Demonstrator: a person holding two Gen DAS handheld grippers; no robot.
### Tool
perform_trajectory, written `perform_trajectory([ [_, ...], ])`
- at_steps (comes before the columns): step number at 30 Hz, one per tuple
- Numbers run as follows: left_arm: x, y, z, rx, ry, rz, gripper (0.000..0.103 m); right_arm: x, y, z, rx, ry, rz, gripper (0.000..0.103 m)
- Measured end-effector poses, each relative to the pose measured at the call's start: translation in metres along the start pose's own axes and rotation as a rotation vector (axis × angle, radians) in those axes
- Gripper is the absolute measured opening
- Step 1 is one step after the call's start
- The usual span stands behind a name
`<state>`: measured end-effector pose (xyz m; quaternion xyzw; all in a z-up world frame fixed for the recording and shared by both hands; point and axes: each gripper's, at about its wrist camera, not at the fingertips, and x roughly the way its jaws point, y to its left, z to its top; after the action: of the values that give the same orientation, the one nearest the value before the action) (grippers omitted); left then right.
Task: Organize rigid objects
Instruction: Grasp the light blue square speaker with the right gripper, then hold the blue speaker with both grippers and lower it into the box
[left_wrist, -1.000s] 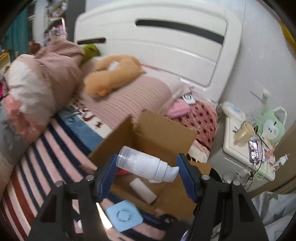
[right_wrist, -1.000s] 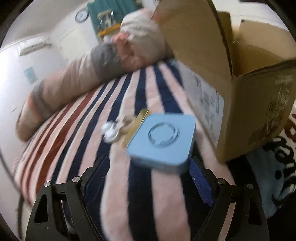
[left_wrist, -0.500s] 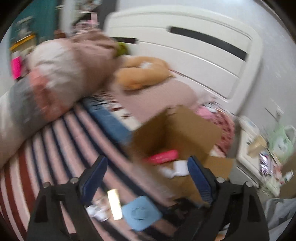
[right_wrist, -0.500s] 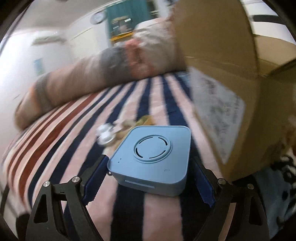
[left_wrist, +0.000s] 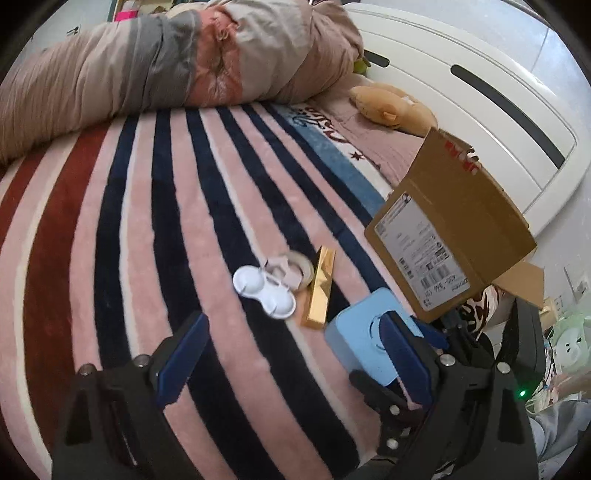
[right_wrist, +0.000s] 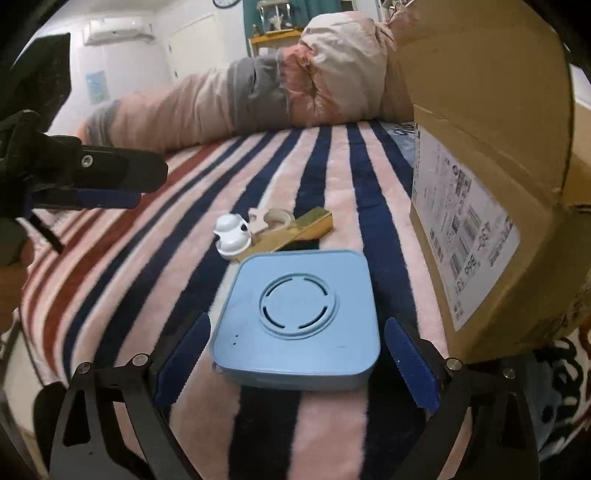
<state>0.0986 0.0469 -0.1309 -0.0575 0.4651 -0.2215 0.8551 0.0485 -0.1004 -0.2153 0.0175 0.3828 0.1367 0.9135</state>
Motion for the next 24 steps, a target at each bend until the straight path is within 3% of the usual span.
perform_trajectory([
  [1,0.001,0.001,-0.002,-0.001,0.003,0.002,0.092,0.002,0.003,-0.001,-0.004,-0.007,-0.047,0.094],
  [3,0.004,0.002,-0.004,-0.006,0.008,-0.009,0.092,0.004,0.009,-0.001,-0.027,-0.031,-0.106,0.077],
  [5,0.005,0.001,-0.008,-0.008,0.012,-0.03,0.092,0.006,0.016,-0.002,-0.075,-0.043,-0.149,0.077],
  [8,0.0,-0.002,-0.009,0.001,0.01,-0.08,0.092,-0.006,0.019,-0.002,-0.102,-0.084,-0.112,0.077],
  [13,-0.021,-0.011,-0.003,0.001,-0.039,-0.214,0.091,-0.05,0.032,0.014,-0.163,-0.178,0.123,0.077],
  [16,-0.044,-0.02,0.007,0.017,-0.082,-0.289,0.078,-0.075,0.037,0.036,-0.207,-0.238,0.199,0.077],
  [18,-0.062,-0.028,0.017,0.035,-0.116,-0.342,0.058,-0.087,0.038,0.05,-0.232,-0.259,0.263,0.077],
  [19,-0.07,-0.033,0.023,0.048,-0.129,-0.365,0.054,-0.094,0.037,0.059,-0.246,-0.267,0.291,0.077],
  [24,-0.094,-0.069,0.06,0.111,-0.169,-0.408,0.048,-0.126,0.011,0.096,-0.265,-0.298,0.357,0.077],
])
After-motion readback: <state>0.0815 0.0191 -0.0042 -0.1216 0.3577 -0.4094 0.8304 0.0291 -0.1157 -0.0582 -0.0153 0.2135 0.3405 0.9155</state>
